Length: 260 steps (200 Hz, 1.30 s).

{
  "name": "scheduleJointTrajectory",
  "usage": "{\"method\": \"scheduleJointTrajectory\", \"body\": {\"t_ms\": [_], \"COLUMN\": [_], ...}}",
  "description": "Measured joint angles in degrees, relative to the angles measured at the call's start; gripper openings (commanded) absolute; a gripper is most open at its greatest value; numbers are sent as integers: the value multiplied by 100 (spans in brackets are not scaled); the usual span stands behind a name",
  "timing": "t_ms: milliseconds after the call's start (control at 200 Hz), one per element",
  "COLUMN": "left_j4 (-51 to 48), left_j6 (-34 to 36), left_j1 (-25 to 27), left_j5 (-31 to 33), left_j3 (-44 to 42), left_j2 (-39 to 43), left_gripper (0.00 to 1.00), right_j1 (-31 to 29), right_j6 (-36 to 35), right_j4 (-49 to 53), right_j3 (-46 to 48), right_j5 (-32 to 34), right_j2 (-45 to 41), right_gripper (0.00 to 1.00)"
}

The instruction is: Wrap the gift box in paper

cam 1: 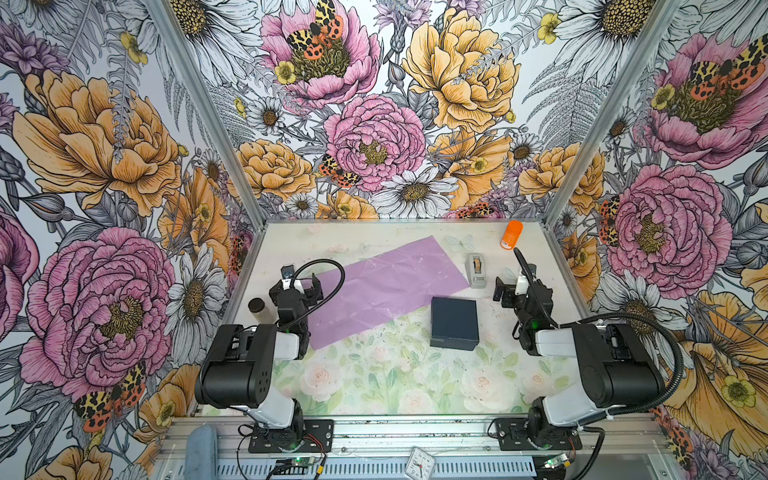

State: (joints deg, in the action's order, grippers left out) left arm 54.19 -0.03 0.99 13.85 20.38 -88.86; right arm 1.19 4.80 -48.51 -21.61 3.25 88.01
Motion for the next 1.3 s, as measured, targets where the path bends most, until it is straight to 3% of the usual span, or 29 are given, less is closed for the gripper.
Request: {"method": "scheduleJointTrajectory", "body": {"t_ms": [455,550,725,861,1016,1301], "left_j4": [-26,-293,-2175,-3646,-5217,-6782], "left_j6": [2,111,-127,-968,-1613,-2260], "left_j1": [-48,92,627,752,918,918], "left_j5": [-326,-229,68,92,-219,-763], "left_j3": [0,-26,610,1794,2496,2214], "left_j2": [4,323,2177,2789,2752,2352], "left_gripper": [99,99,99,99,99,99], "right_j1": [-2,-52,-372,-1244,-2553,-4529], "right_j6": [2,50,741,1231,1746,2787], "right_j4": [199,1287,3958,5136,6122,6905], "right_j3": [-28,-339,-2153,-3034,-3467,-4266], "right_j5": [33,157,332,435,470,356], "right_j2": [-68,-568,-1609,-2107,-2026,-345], "right_gripper": [99,99,100,100,99,100]}}
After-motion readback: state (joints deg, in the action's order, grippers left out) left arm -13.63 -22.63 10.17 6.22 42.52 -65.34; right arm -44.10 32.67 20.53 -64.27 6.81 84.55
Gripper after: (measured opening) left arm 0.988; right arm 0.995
